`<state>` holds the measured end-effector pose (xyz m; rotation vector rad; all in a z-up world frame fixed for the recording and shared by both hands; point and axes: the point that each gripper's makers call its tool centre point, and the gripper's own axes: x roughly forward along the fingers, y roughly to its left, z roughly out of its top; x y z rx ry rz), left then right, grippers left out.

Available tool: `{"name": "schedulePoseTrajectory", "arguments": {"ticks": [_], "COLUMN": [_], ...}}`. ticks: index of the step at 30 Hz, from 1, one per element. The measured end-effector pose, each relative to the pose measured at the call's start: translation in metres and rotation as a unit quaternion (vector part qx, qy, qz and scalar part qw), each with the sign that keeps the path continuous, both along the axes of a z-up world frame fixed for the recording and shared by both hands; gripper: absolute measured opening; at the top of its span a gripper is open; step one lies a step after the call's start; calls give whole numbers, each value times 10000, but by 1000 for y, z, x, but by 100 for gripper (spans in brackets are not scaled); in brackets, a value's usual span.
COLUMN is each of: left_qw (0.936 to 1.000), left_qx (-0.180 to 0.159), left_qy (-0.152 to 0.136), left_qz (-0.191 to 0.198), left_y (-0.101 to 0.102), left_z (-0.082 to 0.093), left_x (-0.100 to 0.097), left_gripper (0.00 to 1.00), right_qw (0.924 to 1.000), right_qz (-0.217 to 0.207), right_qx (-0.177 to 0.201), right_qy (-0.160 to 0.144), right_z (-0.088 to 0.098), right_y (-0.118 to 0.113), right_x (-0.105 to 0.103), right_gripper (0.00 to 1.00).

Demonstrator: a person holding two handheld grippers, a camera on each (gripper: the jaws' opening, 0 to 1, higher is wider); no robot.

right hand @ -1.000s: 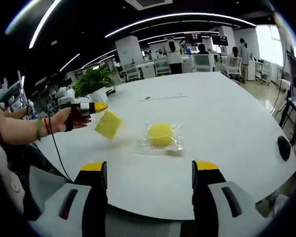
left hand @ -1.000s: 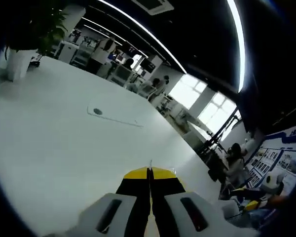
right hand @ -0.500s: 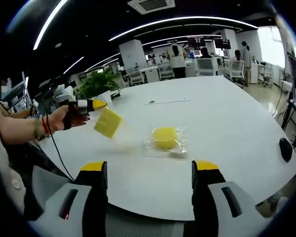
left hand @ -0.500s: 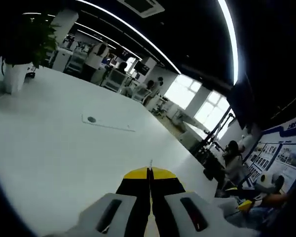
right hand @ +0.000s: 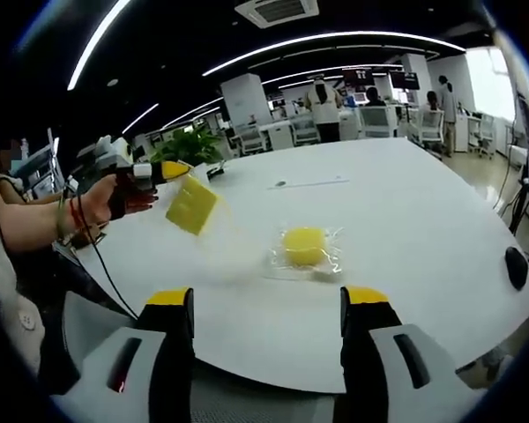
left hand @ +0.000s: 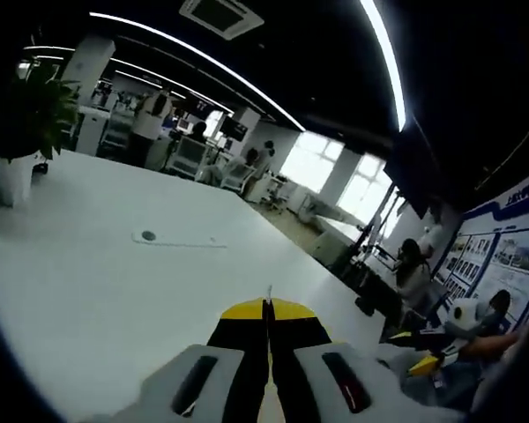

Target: Compare the silicone blocks by pressing each to a similar depth, holding the contact briefly, and releasing to observe deformation and rebound differences across the visible hardness samples.

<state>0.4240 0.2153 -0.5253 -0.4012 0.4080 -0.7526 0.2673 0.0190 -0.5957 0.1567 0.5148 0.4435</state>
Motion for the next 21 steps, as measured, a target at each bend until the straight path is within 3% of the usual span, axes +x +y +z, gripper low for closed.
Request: {"name": "schedulePoseTrajectory", "arguments": {"ticks": [11, 21], "left_qw": [9998, 9991], "left_qx": [108, 211], "left_qy": [-94, -159], "left_qz": [-169, -346], "left_y": [-6, -14], "left_z": [7, 10], "left_x": [-15, -16], "left_gripper": [0, 0], "right_qw": [9998, 9980], "right_qz": [119, 431], "right_qx": [24, -97], "right_qy": [-149, -450], "right_z": [12, 37], "right_y": [0, 4], "right_x": [6, 29], "right_gripper": [65, 65]}}
